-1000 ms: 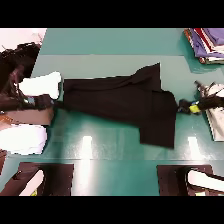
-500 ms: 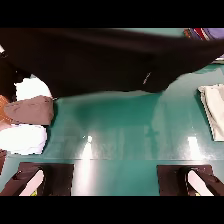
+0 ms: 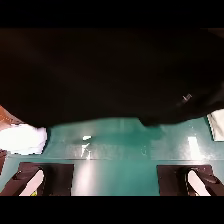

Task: Fold the shirts.

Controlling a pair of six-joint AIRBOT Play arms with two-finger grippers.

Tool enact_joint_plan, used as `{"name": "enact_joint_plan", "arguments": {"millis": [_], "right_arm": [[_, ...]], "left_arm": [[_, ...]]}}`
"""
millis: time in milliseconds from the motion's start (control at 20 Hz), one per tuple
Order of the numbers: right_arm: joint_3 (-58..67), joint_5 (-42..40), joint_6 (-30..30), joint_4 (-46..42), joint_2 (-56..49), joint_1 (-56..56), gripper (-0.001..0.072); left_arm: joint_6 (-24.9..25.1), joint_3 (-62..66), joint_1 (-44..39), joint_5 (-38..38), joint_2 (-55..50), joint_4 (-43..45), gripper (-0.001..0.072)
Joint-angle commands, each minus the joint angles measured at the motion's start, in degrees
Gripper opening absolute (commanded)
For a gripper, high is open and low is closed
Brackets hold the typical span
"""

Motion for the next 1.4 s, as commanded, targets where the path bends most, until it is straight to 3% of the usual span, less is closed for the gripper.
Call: {"name": "enact_joint_plan", "arguments": {"millis": [0,250,450,650,800,950,1150,1250,1350], "right_arm": [[3.98,6.64,1.77,-1.4,-6.8,0.22,0.0012],[-11.43,9.53,1.77,-1.95,-18.75,5.44,0.0012],[-22.12,5.88,1.73,-1.88,-30.4,6.84,0.0012],[-24.3,-5.2,1.7,-1.44,-40.3,6.8,0.0012],[-18.1,-9.18,1.6,-1.46,-46.21,6.71,0.0012],[-11.8,-9.97,0.52,-1.73,-49.42,6.58,0.0012],[-12.59,-3.21,0.39,-2.1,-48.48,4.55,0.0012],[-19.23,-2.21,0.39,-2.05,-45.16,3.26,0.0012],[-27.96,-3.67,0.37,-2.08,-40.89,2.78,0.0012]], "left_arm": [[-0.72,-9.75,0.02,-3.13,-0.57,-0.92,0.0022],[1.11,-31.89,0.02,-3.8,-7.39,-1.99,0.0022],[4.09,-43.54,-4.11,4.13,-20.5,-1.68,0.0022],[5.49,-39.82,-10.71,17.09,-38.73,-0.87,0.0022],[4.44,-31.06,-10.67,17.94,-48.13,-0.87,0.0023],[5.92,-26.36,-10.67,20.52,-49.59,-0.63,0.0023],[6.6,-23.15,-9.57,11.02,-49.22,2.89,0.0023],[6.6,-23.8,-9.51,3.72,-49.22,6.16,0.0022],[6.6,-25.7,-10.38,1.05,-49.24,8.15,0.0023]]}}
